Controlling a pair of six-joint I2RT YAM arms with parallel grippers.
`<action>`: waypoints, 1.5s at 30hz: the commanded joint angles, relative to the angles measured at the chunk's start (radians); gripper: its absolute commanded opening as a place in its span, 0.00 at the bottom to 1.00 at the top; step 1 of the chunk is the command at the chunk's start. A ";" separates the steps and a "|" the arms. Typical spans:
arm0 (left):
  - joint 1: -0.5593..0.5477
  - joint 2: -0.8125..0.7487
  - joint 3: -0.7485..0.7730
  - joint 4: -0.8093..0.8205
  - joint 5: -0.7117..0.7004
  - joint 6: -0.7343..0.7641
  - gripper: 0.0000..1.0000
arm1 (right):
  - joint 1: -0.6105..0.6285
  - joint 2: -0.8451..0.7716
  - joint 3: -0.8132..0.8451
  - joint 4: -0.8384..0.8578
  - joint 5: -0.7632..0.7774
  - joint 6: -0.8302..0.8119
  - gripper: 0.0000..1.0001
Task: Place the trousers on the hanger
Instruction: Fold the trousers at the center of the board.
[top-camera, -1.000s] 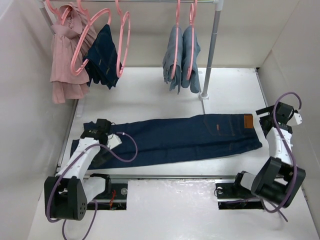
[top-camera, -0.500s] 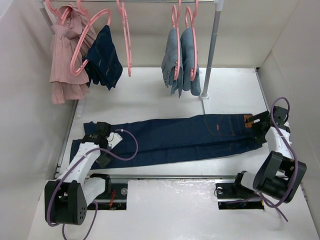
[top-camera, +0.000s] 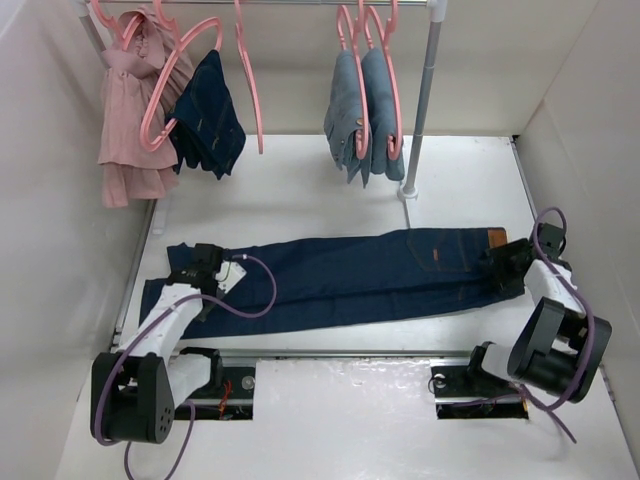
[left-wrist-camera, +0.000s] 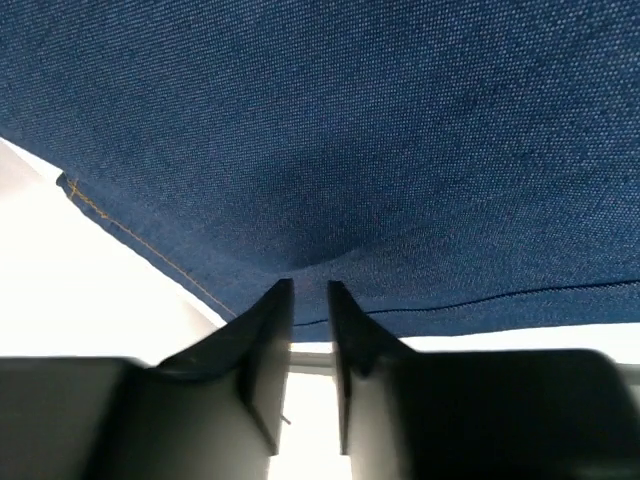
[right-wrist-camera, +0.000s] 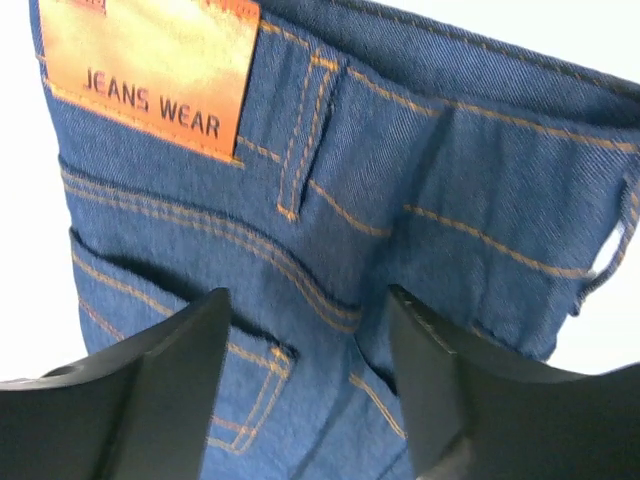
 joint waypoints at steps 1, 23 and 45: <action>0.001 0.008 -0.011 0.018 0.007 -0.008 0.16 | 0.005 0.042 0.010 0.124 0.002 0.040 0.67; 0.001 -0.082 0.190 -0.152 0.292 0.138 0.81 | 0.005 0.074 0.368 0.121 -0.125 0.028 0.00; -0.175 0.042 -0.005 0.076 0.298 0.261 0.49 | 0.078 0.062 0.529 0.164 -0.130 0.189 0.00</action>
